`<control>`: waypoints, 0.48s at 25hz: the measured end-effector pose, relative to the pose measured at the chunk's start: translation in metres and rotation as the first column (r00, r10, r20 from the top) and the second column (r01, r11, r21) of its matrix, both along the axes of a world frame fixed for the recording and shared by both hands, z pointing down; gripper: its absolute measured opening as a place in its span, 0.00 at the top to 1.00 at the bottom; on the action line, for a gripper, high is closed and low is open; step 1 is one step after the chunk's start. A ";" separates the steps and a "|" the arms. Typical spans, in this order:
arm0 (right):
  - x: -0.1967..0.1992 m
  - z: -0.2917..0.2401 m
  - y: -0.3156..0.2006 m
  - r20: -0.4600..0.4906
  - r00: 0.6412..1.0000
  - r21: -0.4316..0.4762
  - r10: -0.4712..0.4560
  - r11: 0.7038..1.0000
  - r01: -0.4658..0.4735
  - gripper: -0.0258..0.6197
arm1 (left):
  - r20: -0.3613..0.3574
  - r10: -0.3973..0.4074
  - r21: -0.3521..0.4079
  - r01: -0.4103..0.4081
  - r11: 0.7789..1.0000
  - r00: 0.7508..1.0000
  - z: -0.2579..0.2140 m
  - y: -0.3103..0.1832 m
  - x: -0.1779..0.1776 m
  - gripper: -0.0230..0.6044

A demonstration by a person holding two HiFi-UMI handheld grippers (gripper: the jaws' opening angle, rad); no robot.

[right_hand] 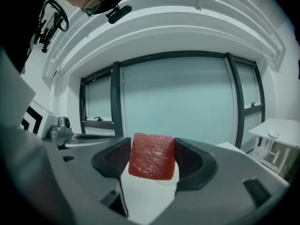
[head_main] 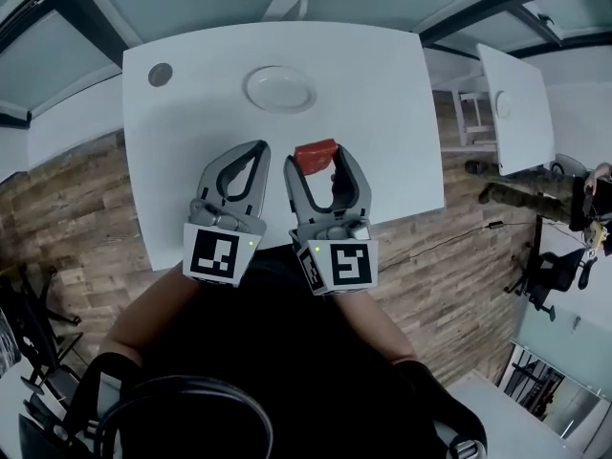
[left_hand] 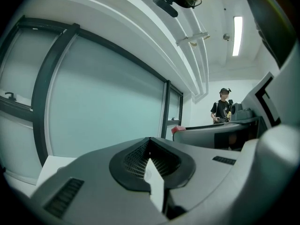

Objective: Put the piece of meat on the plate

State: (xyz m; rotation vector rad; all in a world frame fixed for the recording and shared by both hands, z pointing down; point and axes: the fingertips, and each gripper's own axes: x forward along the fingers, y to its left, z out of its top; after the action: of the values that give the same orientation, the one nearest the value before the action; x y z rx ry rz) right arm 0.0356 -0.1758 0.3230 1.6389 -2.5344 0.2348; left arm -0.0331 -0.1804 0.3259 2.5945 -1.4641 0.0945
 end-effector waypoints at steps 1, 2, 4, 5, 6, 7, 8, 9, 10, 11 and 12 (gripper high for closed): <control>0.000 0.002 -0.004 -0.002 1.000 -0.006 -0.004 1.000 0.004 0.51 | 0.001 -0.005 0.000 0.005 1.000 1.000 0.001 -0.004 0.000 0.96; 0.001 0.003 -0.007 -0.005 1.000 -0.011 -0.011 1.000 0.011 0.51 | 0.002 -0.009 -0.002 0.009 1.000 1.000 0.002 -0.006 0.000 0.96; 0.002 0.005 -0.013 -0.011 1.000 -0.017 -0.027 0.999 0.027 0.51 | 0.008 -0.015 -0.021 0.015 1.000 1.000 0.007 -0.010 0.003 0.96; 0.003 0.007 -0.017 -0.013 0.999 -0.020 -0.037 0.999 0.036 0.51 | 0.014 -0.018 -0.030 0.018 0.999 1.000 0.010 -0.014 0.004 0.96; 0.002 0.009 -0.021 -0.013 0.999 -0.025 -0.046 0.999 0.046 0.51 | 0.021 -0.022 -0.032 0.022 0.999 1.000 0.012 -0.018 0.006 0.96; 0.002 0.011 -0.026 -0.013 0.998 -0.030 -0.056 0.998 0.055 0.51 | 0.026 -0.027 -0.028 0.028 0.999 0.999 0.013 -0.023 0.007 0.96; 0.001 0.013 -0.029 -0.014 0.998 -0.035 -0.066 0.997 0.065 0.51 | 0.029 -0.034 -0.024 0.034 0.999 0.999 0.013 -0.026 0.008 0.96; 0.002 0.015 -0.033 -0.016 0.997 -0.038 -0.075 0.996 0.075 0.51 | 0.031 -0.040 -0.025 0.041 0.999 0.999 0.014 -0.028 0.009 0.96; 0.002 0.016 -0.036 -0.018 0.996 -0.041 -0.084 0.996 0.083 0.51 | 0.033 -0.044 -0.032 0.045 0.998 0.998 0.016 -0.030 0.011 0.96; 0.003 0.018 -0.039 -0.017 0.996 -0.045 -0.090 0.995 0.089 0.51 | 0.033 -0.045 -0.043 0.047 0.998 0.998 0.018 -0.033 0.013 0.96; 0.004 0.020 -0.042 -0.014 0.996 -0.053 -0.094 0.994 0.093 0.51 | 0.033 -0.045 -0.053 0.047 0.998 0.998 0.020 -0.035 0.015 0.96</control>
State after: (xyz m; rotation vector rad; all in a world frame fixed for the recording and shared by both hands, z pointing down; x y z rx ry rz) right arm 0.0396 -0.2182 0.3428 1.4934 -2.5620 0.2758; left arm -0.0185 -0.2155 0.3460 2.5268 -1.5093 0.1672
